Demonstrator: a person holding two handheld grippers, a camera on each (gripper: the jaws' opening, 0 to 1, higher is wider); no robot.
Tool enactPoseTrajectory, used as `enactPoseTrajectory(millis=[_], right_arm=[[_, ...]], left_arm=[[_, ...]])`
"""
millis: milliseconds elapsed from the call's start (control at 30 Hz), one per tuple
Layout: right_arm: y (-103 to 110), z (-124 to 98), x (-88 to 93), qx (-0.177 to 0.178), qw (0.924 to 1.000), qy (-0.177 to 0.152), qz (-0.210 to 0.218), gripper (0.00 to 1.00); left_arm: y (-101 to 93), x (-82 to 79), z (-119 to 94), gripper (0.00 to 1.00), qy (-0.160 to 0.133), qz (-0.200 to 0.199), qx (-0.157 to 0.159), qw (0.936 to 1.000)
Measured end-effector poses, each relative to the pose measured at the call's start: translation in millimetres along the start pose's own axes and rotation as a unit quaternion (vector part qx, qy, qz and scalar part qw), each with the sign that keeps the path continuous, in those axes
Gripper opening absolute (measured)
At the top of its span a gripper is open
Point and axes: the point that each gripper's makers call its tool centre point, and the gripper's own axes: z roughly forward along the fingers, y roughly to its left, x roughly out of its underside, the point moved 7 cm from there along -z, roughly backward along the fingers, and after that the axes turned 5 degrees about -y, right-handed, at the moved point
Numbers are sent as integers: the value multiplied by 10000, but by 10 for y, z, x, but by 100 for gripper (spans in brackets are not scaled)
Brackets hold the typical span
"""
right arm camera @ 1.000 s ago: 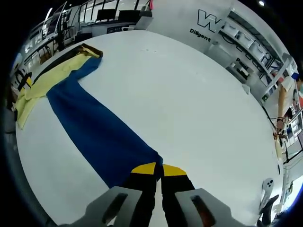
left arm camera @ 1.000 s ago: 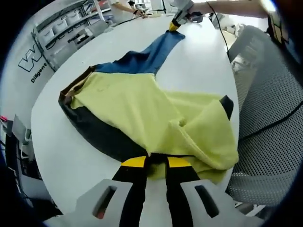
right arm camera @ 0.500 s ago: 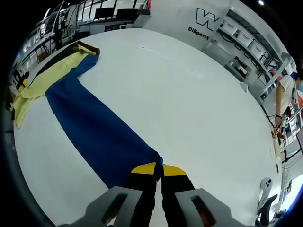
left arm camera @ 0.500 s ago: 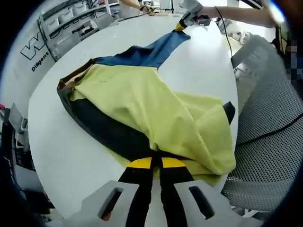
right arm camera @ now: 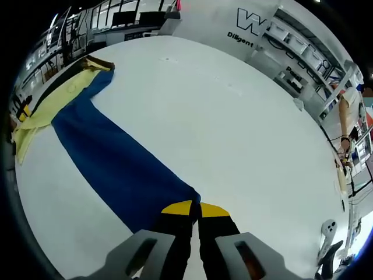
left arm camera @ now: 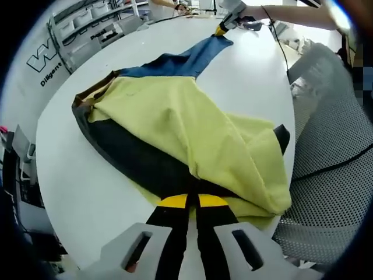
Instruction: Fold the garment on the visible template until the final outline fits inside the template.
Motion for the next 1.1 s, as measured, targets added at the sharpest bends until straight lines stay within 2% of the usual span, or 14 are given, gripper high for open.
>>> enactPoseTrajectory(millis=[533,733,867,1100], right_arm=[[-183,92,-37,106,9999,119,-66,0],[-333,144,-53,158,9997,170,4,0],[-394,187,-85,160,9996,179,-132,0],[-499,266,-90,177,9996,195,48,0]], left_arm=[[2,-5,2,2,45,-97,-6,9999],[14,0,-4,2,83,-102,-45,9999],[21,1,-5,2,107,-81,-42,9999],[41,-2,-7,2,190,-23,-55,9998]])
